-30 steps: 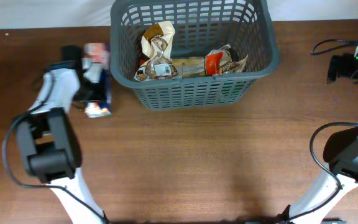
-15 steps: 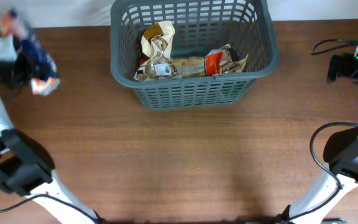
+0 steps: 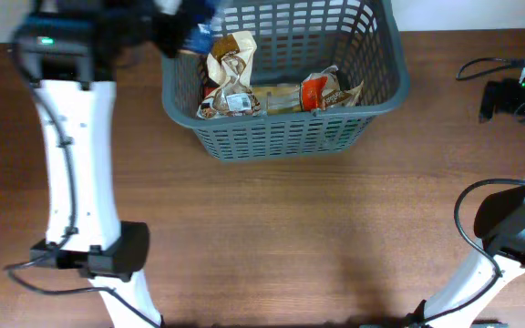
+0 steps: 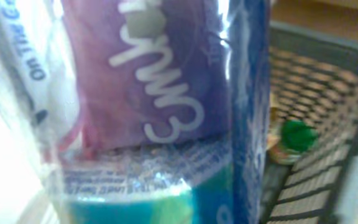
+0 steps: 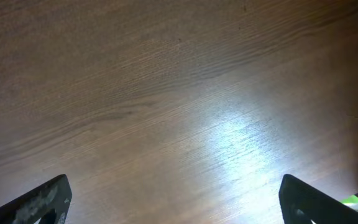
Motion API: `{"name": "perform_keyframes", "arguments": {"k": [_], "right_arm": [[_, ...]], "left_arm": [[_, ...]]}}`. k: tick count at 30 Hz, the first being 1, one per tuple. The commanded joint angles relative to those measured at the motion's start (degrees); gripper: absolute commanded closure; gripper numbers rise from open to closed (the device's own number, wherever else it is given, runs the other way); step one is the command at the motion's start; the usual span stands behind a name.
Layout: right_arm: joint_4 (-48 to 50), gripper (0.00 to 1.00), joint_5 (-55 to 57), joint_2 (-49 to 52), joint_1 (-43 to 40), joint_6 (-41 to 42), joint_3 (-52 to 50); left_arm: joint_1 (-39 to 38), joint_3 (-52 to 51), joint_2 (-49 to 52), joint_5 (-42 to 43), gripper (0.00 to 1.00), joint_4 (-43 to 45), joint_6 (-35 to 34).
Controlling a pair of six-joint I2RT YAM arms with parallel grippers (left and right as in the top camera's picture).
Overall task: Pack container
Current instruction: 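Lift the tissue pack and carry it over the basket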
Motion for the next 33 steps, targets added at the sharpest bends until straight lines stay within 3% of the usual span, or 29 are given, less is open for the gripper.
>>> {"name": "perform_keyframes", "arguments": {"k": [1,7,17,20,26,33], "right_arm": [[0.17,0.01,0.72,-0.35,-0.04,0.52,-0.26],[0.17,0.01,0.72,-0.35,-0.04,0.52,-0.26],[0.17,0.01,0.72,-0.35,-0.04,0.52,-0.24],[0.17,0.01,0.72,-0.35,-0.04,0.52,-0.26],[0.17,0.01,0.72,-0.35,-0.04,0.52,-0.26],[0.17,0.01,0.72,-0.35,-0.04,0.52,-0.26]], "left_arm": [[-5.27,0.35,1.55,-0.42,0.98,0.35,8.92],[-8.09,0.35,6.86,-0.79,0.98,0.83,17.53],[-5.49,0.33,13.88,-14.56,0.98,0.48,17.55],[-5.40,0.28,14.62,-14.71,0.98,-0.96,17.92],[-5.40,0.28,15.15,-18.03,0.98,-8.98,25.51],[-5.40,0.28,15.15,-18.05,0.98,-9.77,25.55]]}}
